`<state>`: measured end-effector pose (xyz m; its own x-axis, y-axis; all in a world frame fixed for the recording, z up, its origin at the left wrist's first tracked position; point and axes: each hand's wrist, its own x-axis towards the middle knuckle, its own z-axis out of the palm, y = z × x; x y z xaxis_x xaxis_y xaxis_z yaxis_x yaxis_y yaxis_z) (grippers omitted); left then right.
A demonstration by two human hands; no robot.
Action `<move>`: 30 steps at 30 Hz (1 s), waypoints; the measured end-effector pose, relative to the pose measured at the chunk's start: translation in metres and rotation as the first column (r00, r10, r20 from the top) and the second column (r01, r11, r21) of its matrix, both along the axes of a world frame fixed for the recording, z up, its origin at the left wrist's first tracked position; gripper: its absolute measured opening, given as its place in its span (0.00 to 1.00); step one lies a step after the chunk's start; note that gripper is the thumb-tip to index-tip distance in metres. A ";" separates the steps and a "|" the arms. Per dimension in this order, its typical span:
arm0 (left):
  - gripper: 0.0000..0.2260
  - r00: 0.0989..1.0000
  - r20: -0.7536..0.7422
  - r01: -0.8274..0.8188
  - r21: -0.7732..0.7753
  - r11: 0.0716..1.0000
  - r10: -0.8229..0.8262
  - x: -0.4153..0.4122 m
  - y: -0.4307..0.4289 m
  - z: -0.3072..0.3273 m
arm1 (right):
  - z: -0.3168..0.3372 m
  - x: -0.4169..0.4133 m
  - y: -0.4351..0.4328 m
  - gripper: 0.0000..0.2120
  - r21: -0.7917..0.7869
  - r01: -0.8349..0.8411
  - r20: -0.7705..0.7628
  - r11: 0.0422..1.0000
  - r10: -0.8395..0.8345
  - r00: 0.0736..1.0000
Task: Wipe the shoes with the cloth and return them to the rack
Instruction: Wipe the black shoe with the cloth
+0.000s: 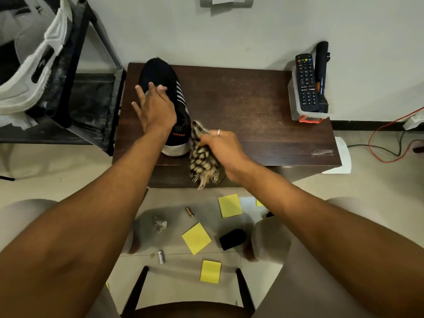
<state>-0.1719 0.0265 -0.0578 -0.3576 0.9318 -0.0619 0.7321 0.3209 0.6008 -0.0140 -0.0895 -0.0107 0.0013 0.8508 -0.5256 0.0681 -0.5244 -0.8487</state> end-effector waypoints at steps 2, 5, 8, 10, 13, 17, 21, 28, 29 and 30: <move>0.24 1.000 0.001 0.013 -0.002 1.000 -0.013 0.000 -0.001 0.002 | 0.003 0.002 0.011 0.09 0.027 0.102 0.003 0.994 -0.102 0.995; 0.24 1.000 0.000 0.015 0.000 1.000 -0.015 0.001 -0.003 0.005 | 0.001 -0.004 0.018 0.10 0.035 0.015 -0.007 0.999 -0.015 1.000; 0.24 1.000 -0.008 0.008 -0.001 1.000 -0.008 0.000 -0.002 0.003 | 0.000 -0.001 0.023 0.10 0.040 -0.113 -0.003 0.993 0.114 0.994; 0.25 1.000 -0.009 0.012 -0.004 1.000 -0.012 0.000 -0.001 0.000 | 0.003 0.009 0.029 0.10 0.047 -0.183 0.056 0.982 0.180 0.982; 0.25 1.000 -0.002 0.005 -0.013 1.000 -0.005 0.000 0.001 -0.003 | 0.008 0.018 0.040 0.13 0.088 -0.146 0.115 0.985 0.136 0.984; 0.26 1.000 0.009 0.010 -0.018 1.000 -0.009 -0.003 0.001 -0.004 | 0.005 0.001 0.047 0.13 0.221 -0.217 0.297 0.951 0.147 0.944; 0.24 1.000 0.000 0.024 -0.021 0.999 -0.024 -0.002 -0.003 0.002 | 0.007 0.002 0.040 0.18 0.281 -0.405 0.411 0.870 0.272 0.870; 0.22 0.991 0.089 0.101 -0.061 0.993 -0.096 -0.002 -0.008 0.015 | 0.023 0.028 0.045 0.16 0.178 -0.483 0.367 0.857 0.397 0.841; 0.22 0.986 0.125 0.121 -0.081 0.989 -0.110 -0.003 -0.009 0.021 | 0.024 0.029 0.048 0.17 0.187 -0.442 0.346 0.878 0.362 0.865; 0.22 0.980 0.149 0.146 -0.103 0.984 -0.129 -0.003 -0.012 0.027 | 0.024 0.029 0.052 0.18 0.209 -0.393 0.337 0.895 0.311 0.888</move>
<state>-0.1748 0.0150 -0.0312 -0.2067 0.9555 -0.2105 0.6844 0.2950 0.6668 0.0149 -0.0376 0.0129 -0.2086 0.9294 -0.3043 0.4680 -0.1784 -0.8656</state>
